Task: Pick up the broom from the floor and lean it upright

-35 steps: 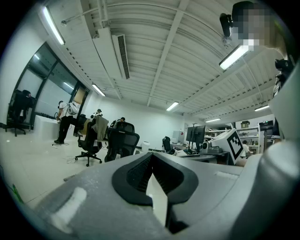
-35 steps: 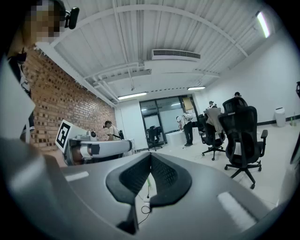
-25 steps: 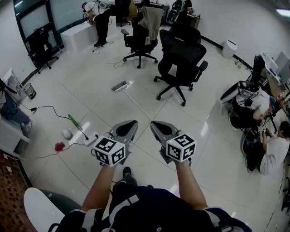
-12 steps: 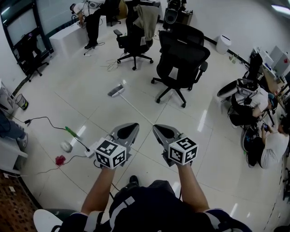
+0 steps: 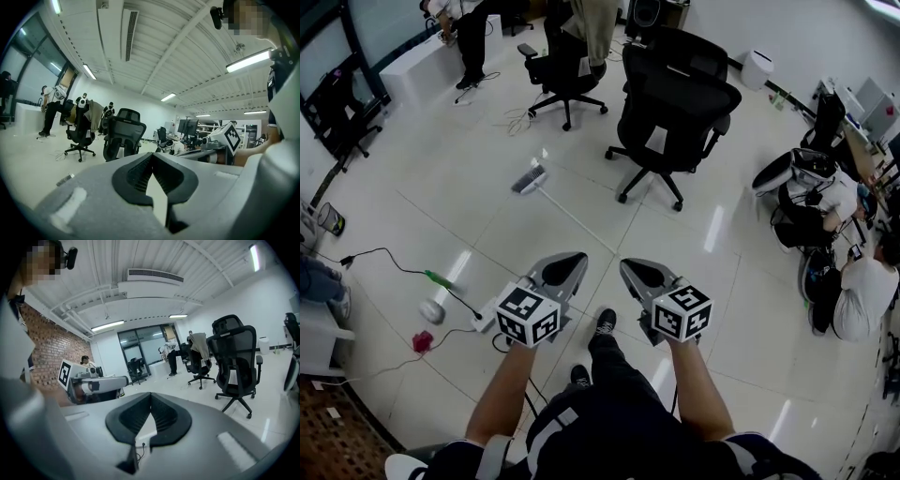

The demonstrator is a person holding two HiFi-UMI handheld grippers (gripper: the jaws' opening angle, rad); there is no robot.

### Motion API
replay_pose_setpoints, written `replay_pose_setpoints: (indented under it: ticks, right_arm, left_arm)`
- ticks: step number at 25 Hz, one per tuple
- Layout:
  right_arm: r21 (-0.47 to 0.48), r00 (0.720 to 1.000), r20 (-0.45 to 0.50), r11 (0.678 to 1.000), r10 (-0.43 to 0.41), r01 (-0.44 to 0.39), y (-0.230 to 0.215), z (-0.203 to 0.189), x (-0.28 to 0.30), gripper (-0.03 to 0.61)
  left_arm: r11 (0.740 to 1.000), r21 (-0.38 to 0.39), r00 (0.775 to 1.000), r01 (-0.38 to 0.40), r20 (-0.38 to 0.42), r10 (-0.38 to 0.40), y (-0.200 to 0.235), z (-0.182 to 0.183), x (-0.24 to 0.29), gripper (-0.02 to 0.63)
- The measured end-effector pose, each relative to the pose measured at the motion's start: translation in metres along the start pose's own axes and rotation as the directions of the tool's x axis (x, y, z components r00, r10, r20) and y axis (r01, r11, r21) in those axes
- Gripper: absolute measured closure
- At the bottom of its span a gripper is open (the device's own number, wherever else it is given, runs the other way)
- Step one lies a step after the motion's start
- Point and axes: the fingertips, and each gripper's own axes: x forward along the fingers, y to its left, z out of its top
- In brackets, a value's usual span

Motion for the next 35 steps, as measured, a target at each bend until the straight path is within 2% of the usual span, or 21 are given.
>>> replay_pose_setpoints:
  ticks: [6,12,21,24,28,30,32,35]
  right_arm:
    - [0.01,1.0,0.025,1.0,0.008,-0.008,-0.06,0.033,0.052,0.572]
    - [0.015,0.999,0.046,1.0,-0.004,0.003,-0.122,0.069,0.087,0.572]
    - [0.066,0.994,0.056,0.993,-0.097,0.093,-0.202,0.085,0.108,0.572]
    - [0.089,0.987,0.052,0.985,-0.15,0.145,-0.217,0.086,0.118,0.572]
    - [0.149,0.959,0.055,0.952,-0.278,0.268,-0.249,0.086,0.13,0.572]
    - [0.184,0.933,0.056,0.922,-0.357,0.341,-0.265,0.088,0.137,0.572]
    - [0.211,0.898,0.044,0.883,-0.438,0.42,-0.276,0.09,0.145,0.572]
    - [0.238,0.837,0.028,0.817,-0.547,0.525,-0.29,0.098,0.155,0.572]
  left_arm:
    - [1.0,0.021,1.0,0.02,-0.021,-0.019,0.05,0.017,0.063,0.614]
    - [0.999,-0.002,0.998,0.038,-0.049,-0.038,0.089,0.027,0.125,0.614]
    - [0.992,0.05,0.987,0.115,-0.121,-0.109,0.133,0.035,0.204,0.614]
    - [0.982,0.056,0.974,0.182,-0.144,-0.173,0.146,0.035,0.226,0.614]
    - [0.953,0.065,0.938,0.297,-0.207,-0.279,0.171,0.025,0.255,0.614]
    - [0.927,0.073,0.908,0.367,-0.246,-0.34,0.184,0.018,0.268,0.614]
    - [0.891,0.078,0.864,0.448,-0.295,-0.408,0.198,0.011,0.28,0.614]
    - [0.822,0.077,0.783,0.565,-0.365,-0.504,0.22,0.003,0.301,0.614]
